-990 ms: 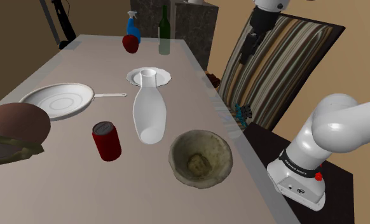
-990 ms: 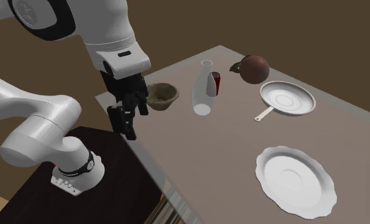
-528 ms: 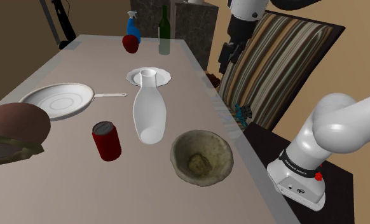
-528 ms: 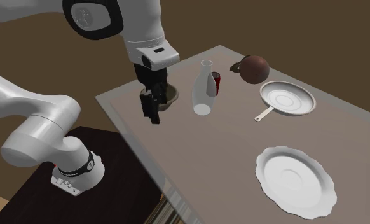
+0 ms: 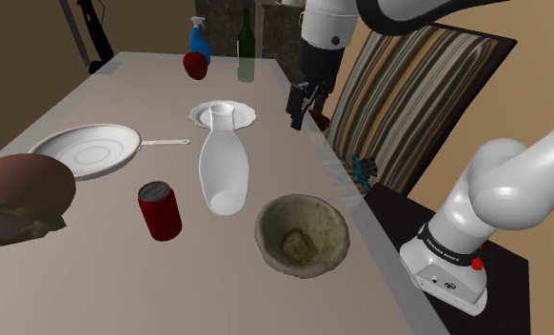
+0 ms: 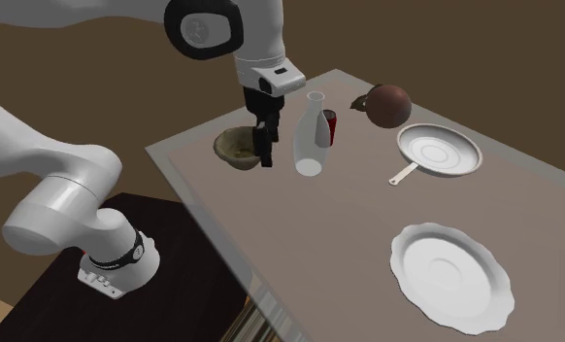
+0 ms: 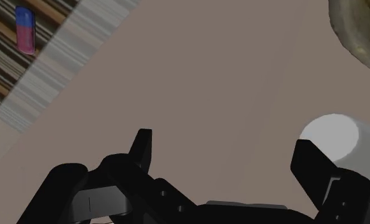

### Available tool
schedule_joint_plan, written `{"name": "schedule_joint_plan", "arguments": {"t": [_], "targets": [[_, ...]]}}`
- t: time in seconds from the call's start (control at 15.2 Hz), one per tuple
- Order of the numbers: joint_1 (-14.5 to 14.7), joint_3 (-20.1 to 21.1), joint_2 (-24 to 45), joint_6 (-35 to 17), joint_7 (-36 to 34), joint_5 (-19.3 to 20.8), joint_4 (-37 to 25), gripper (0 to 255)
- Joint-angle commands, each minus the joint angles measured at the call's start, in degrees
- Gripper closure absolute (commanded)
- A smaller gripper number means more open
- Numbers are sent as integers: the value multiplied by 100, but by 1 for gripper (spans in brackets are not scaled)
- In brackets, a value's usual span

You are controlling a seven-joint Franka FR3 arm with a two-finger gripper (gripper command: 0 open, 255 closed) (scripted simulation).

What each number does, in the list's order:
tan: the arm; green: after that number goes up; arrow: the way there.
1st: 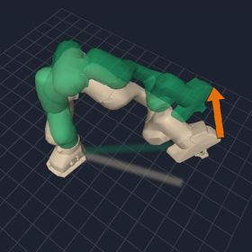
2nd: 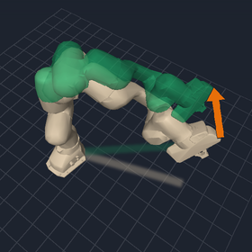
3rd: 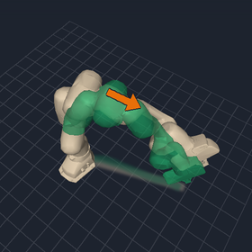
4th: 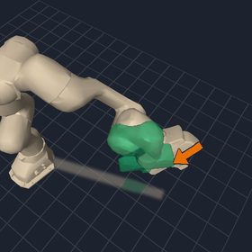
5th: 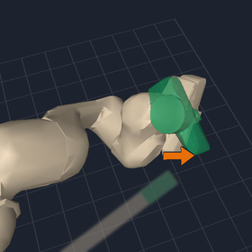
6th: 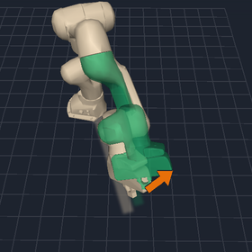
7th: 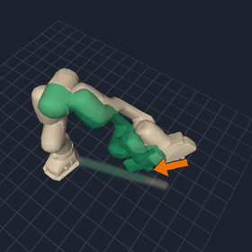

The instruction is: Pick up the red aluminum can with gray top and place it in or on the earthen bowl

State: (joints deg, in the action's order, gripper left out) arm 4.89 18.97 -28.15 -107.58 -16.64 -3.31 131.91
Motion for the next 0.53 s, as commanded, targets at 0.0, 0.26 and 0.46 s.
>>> {"name": "schedule_joint_plan", "arguments": {"t": [0.0, 0.26, 0.46], "targets": [[17, 208, 381, -114, -253, -18, -244, 0], [57, 605, 1112, -292, -766, 41, -744, 0], [96, 885, 1707, -387, -1177, 182, -1185, 0]]}}
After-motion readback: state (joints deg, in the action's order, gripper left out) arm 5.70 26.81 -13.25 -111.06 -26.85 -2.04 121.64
